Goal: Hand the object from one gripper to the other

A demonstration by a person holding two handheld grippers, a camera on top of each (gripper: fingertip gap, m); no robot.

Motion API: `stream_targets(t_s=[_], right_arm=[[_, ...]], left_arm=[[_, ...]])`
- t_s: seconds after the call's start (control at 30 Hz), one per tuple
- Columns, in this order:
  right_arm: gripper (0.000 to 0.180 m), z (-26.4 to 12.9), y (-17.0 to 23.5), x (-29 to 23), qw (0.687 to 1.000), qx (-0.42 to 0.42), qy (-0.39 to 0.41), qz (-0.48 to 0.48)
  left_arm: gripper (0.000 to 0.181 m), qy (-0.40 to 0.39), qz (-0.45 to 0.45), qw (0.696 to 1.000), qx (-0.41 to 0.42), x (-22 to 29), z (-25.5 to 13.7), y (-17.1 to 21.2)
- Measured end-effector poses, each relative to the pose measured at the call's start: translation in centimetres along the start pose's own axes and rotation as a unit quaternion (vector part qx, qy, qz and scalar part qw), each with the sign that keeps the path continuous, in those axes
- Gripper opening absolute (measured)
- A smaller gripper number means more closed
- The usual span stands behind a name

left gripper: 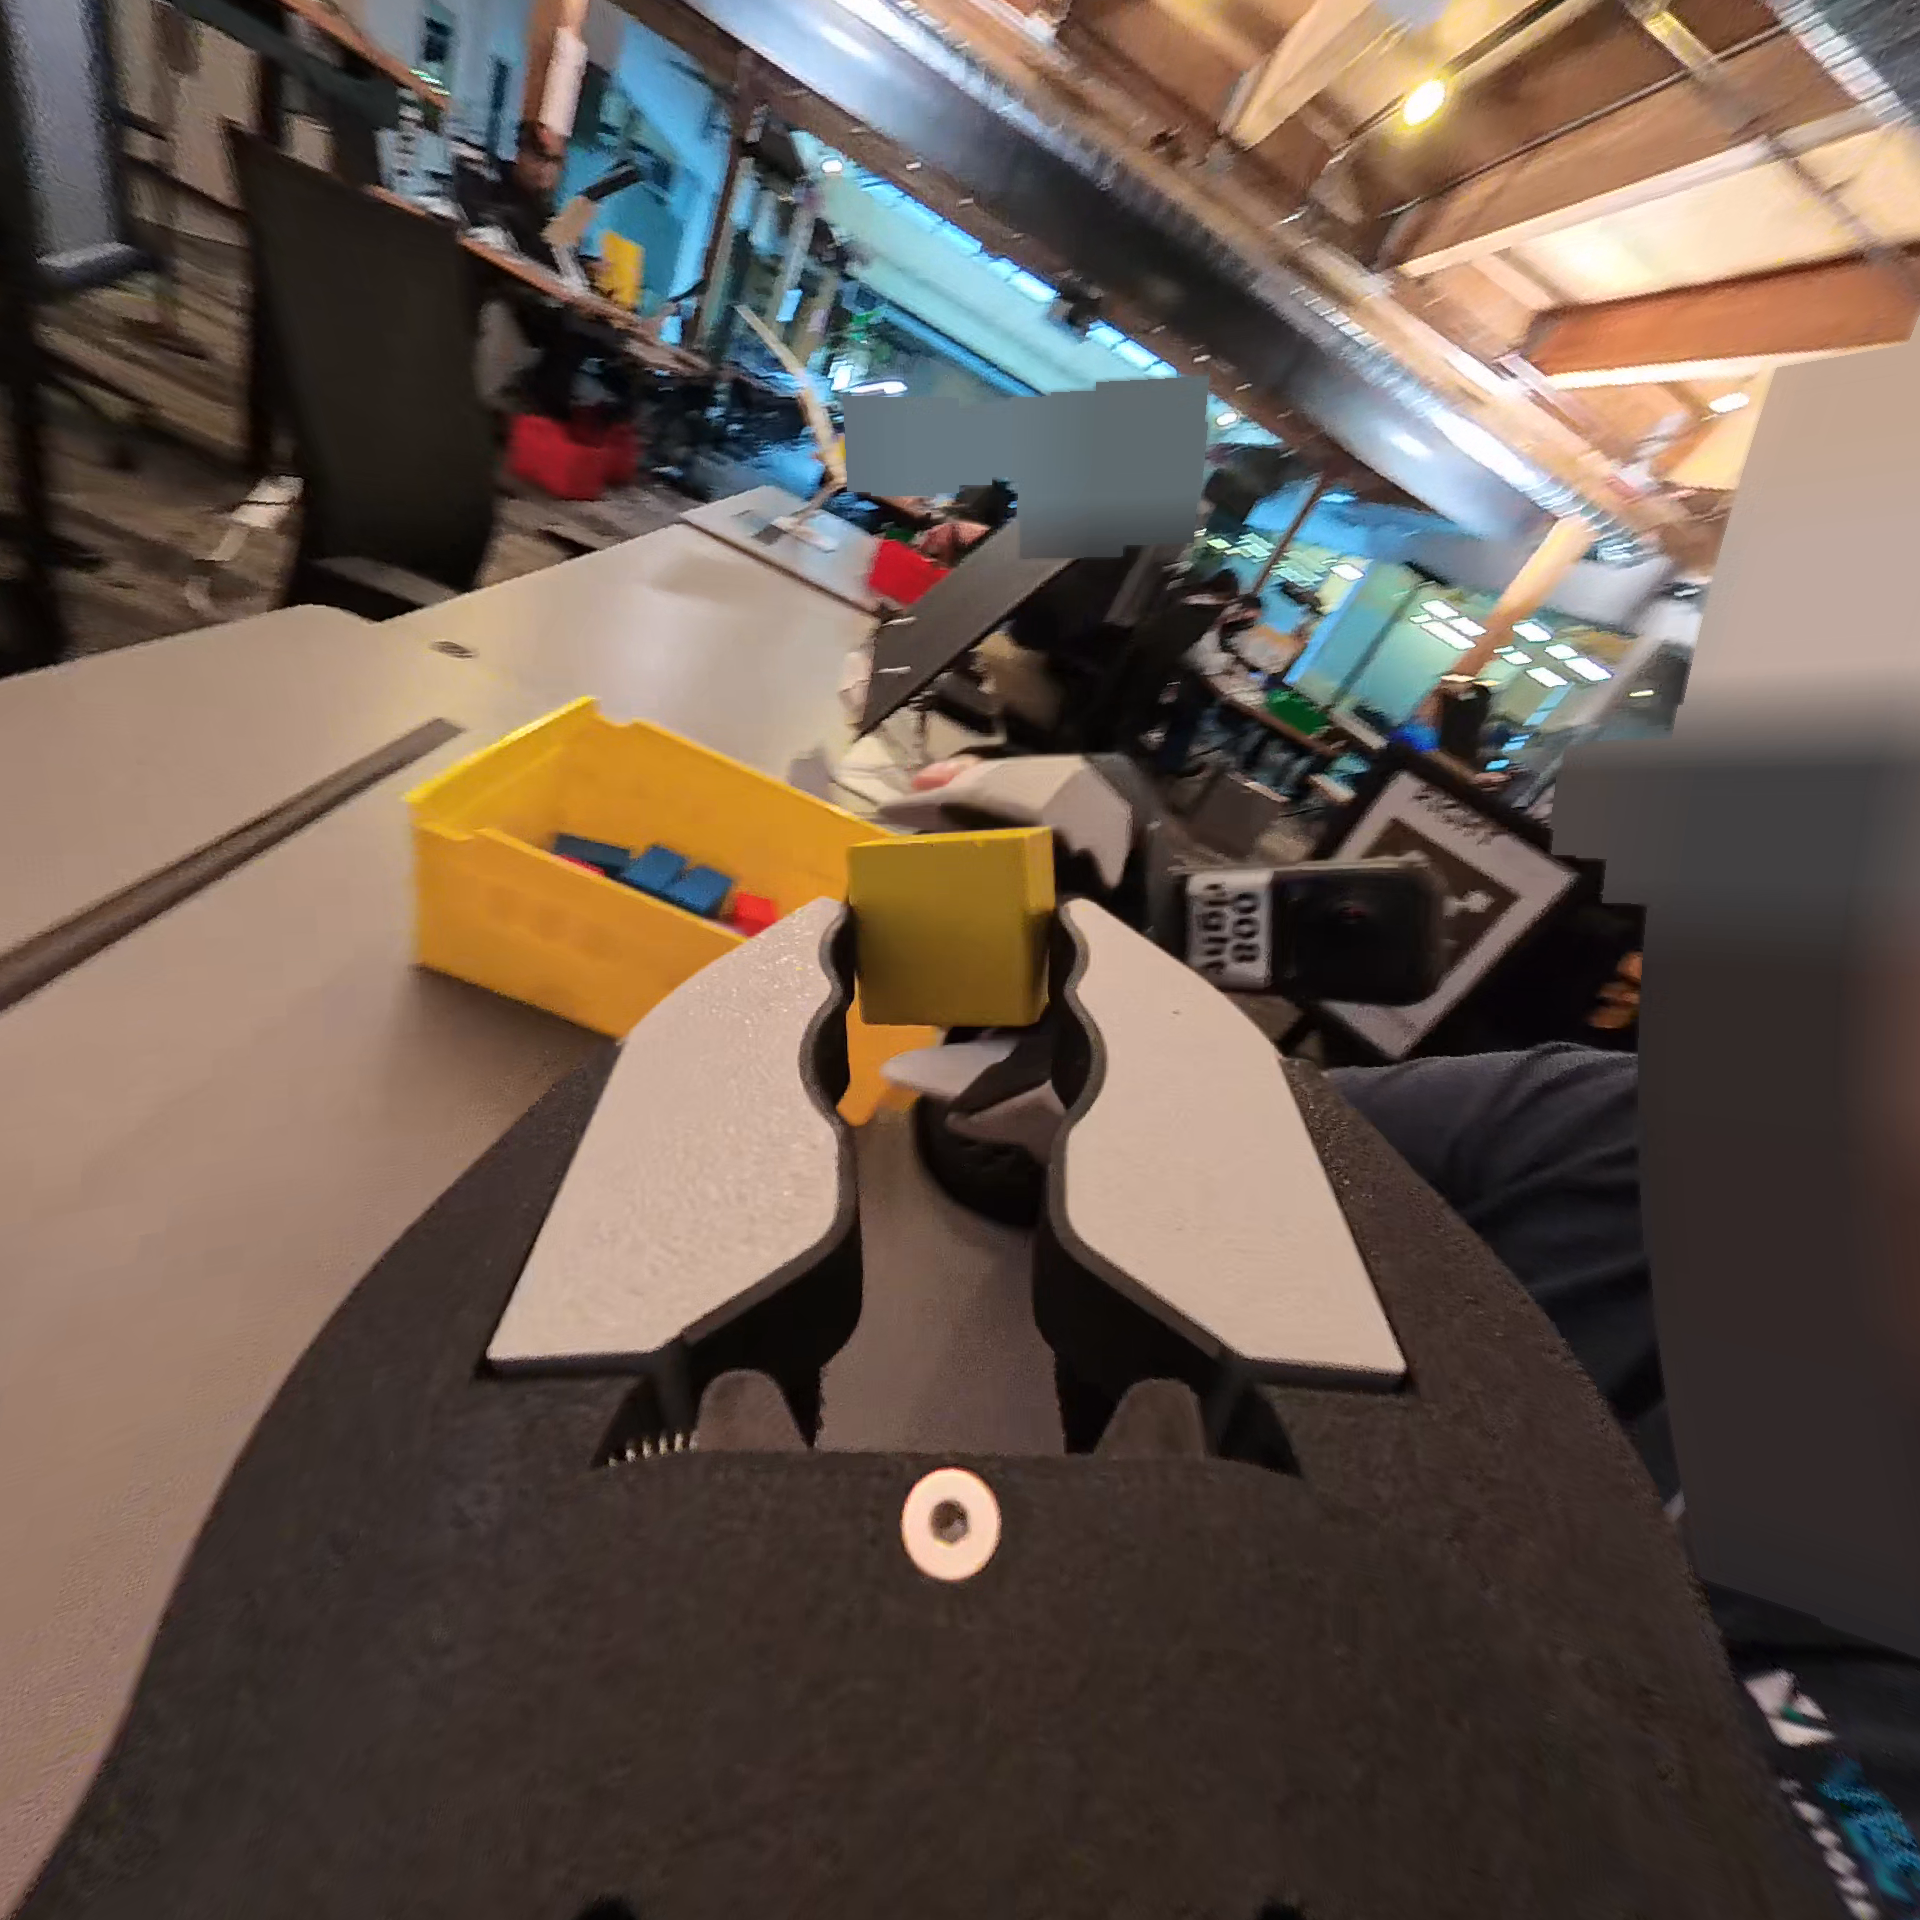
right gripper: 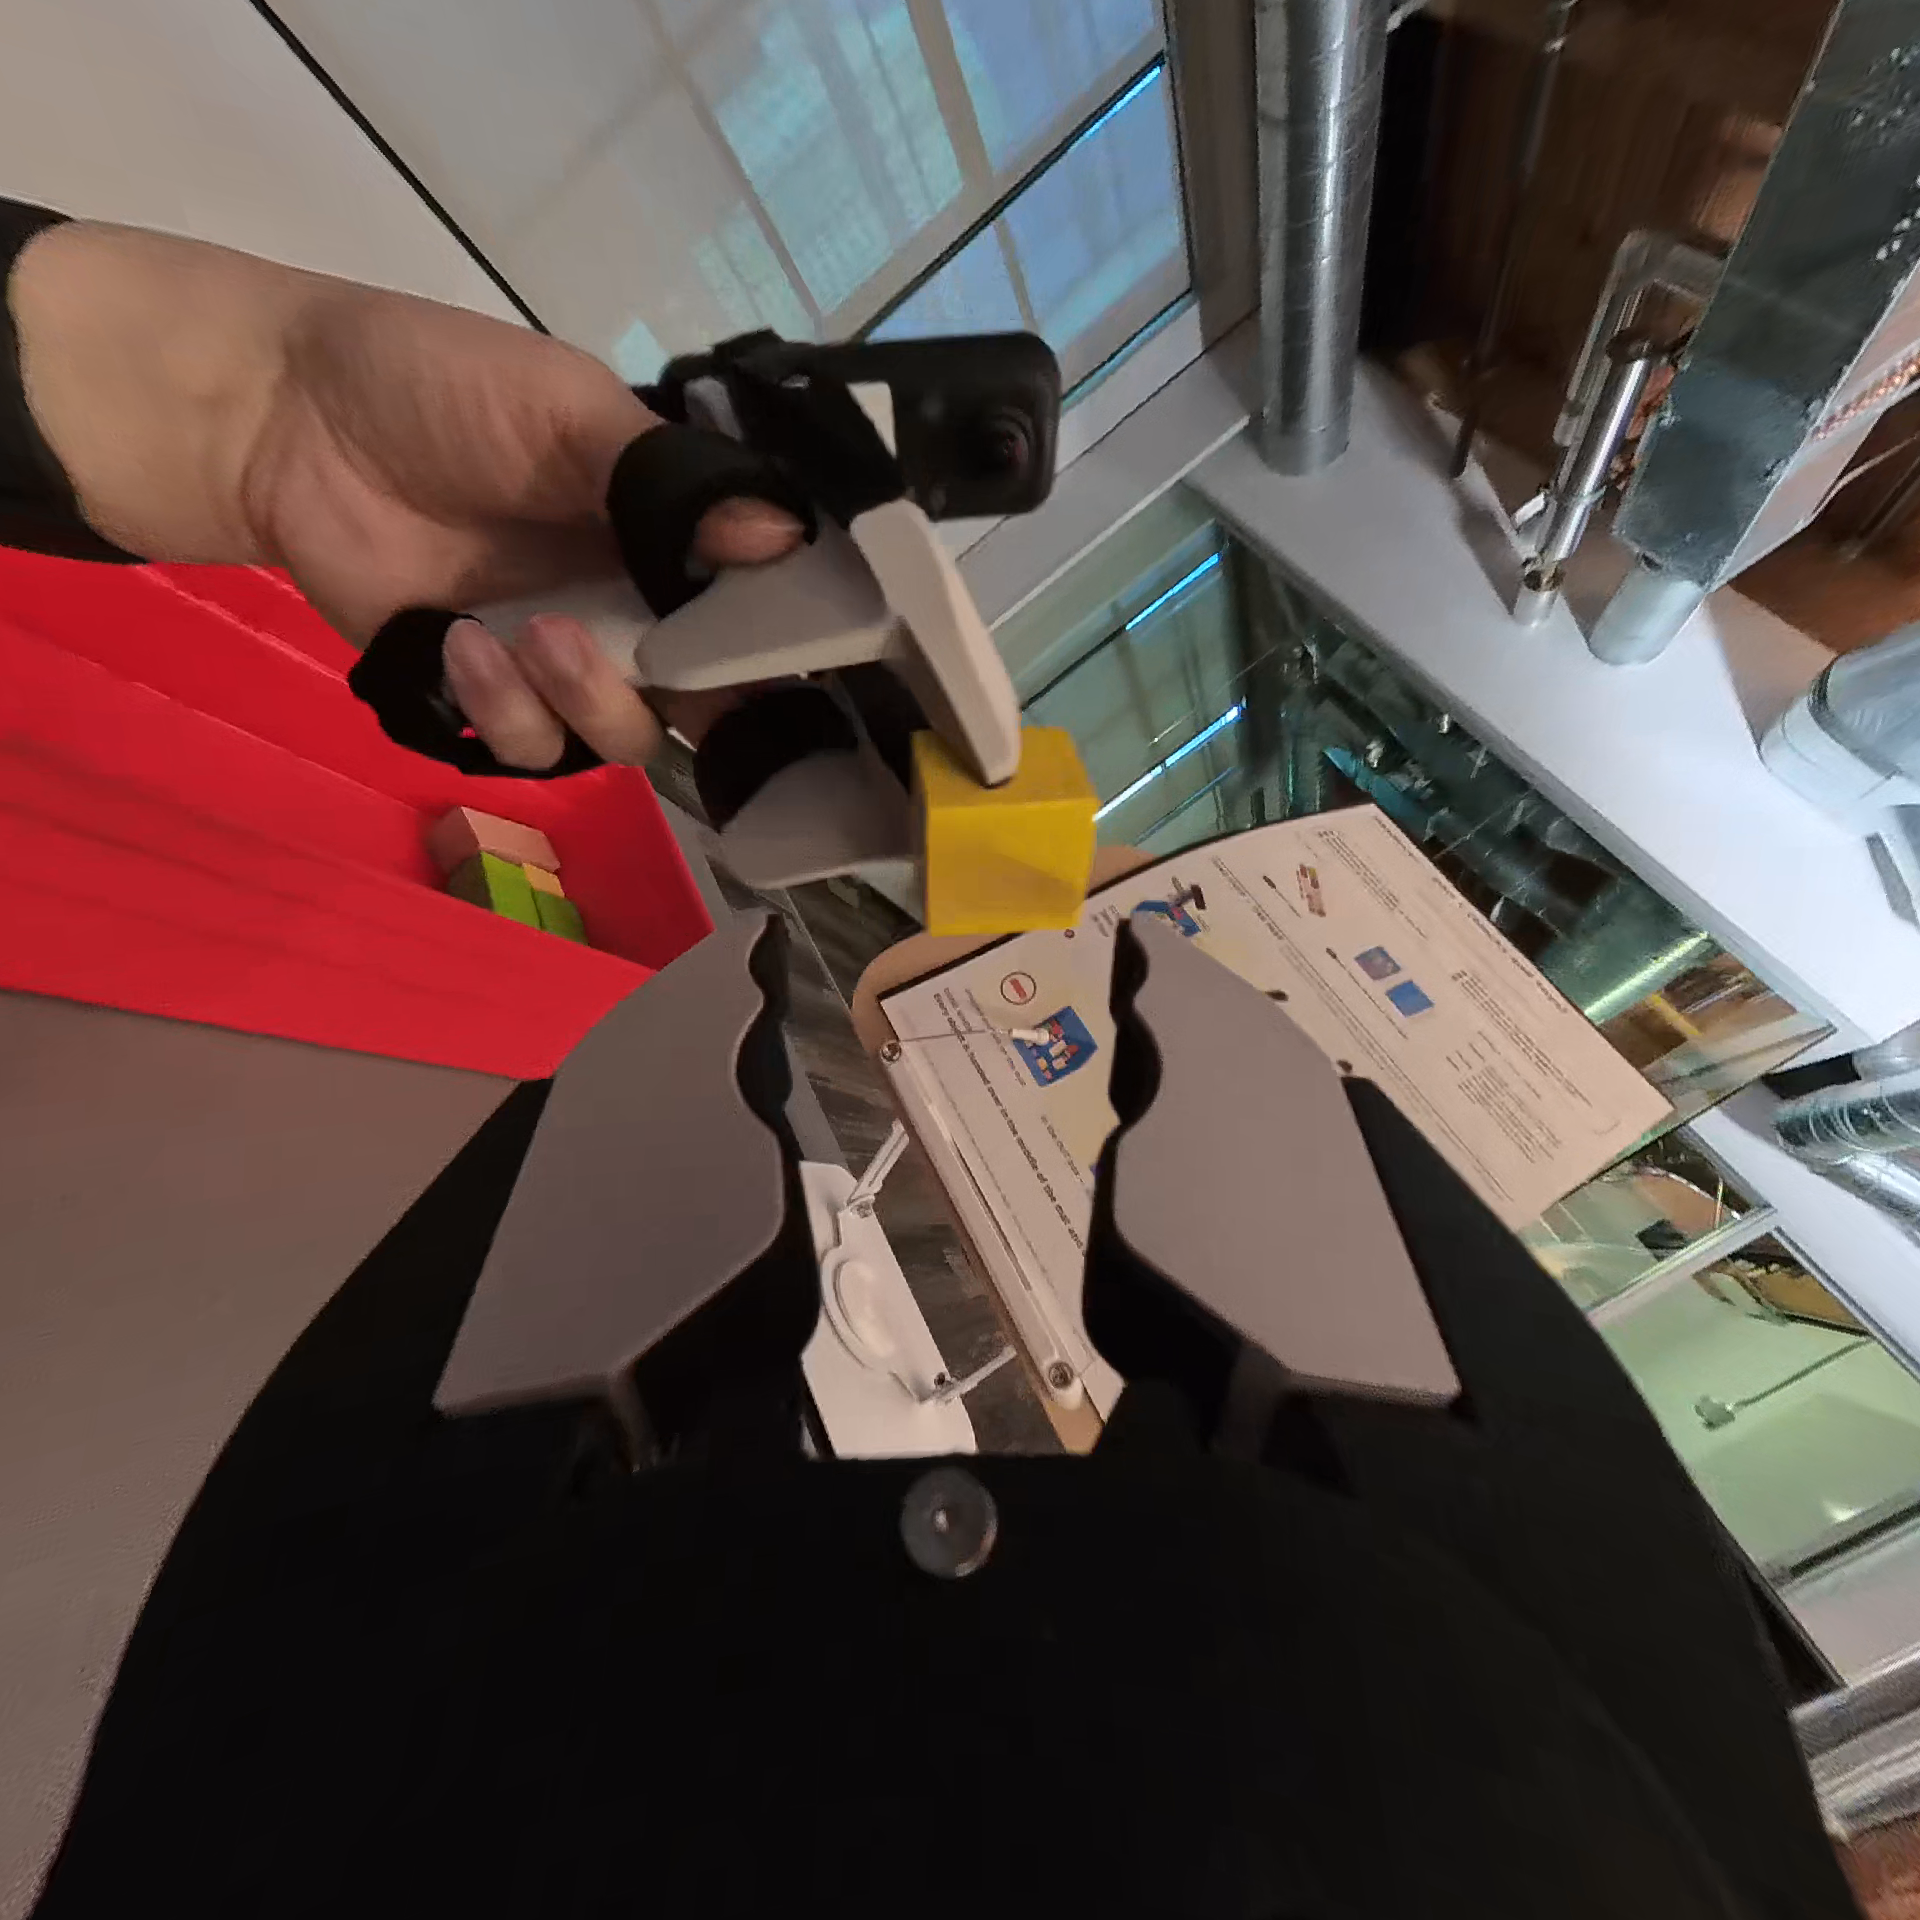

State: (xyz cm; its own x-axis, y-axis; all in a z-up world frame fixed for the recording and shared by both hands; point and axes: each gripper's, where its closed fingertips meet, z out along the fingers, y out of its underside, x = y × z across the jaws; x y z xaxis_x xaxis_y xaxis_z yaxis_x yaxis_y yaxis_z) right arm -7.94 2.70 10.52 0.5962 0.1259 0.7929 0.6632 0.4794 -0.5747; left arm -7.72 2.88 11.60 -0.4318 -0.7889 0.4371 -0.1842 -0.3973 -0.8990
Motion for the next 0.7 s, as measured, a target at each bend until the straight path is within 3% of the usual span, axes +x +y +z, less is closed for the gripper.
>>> stream_targets(t_s=[0.13,0.37,0.53,0.6,0.7], right_arm=[[0.057,-0.1,-0.6,0.4,1.000,0.005,0.018,-0.004],[0.034,-0.5,-1.3,0.8,1.000,0.008,0.029,-0.011],[0.034,-0.6,-0.9,0.9,1.000,-0.006,0.008,0.004],[0.034,-1.1,0.0,2.0,0.999,-0.041,-0.009,0.003],[0.034,-4.4,4.5,4.7,0.980,-0.179,-0.069,0.042]], left_arm=[[0.035,0.029,-0.009,0.999,-0.009,1.1,0.8,0.5],[0.035,0.042,-0.003,0.999,-0.028,1.8,1.7,1.3],[0.039,0.031,0.011,0.999,-0.025,1.7,1.3,1.0],[0.049,0.028,0.021,0.999,-0.005,1.9,0.5,0.2],[0.052,-0.008,0.049,0.999,0.003,1.6,-1.1,-0.8]])
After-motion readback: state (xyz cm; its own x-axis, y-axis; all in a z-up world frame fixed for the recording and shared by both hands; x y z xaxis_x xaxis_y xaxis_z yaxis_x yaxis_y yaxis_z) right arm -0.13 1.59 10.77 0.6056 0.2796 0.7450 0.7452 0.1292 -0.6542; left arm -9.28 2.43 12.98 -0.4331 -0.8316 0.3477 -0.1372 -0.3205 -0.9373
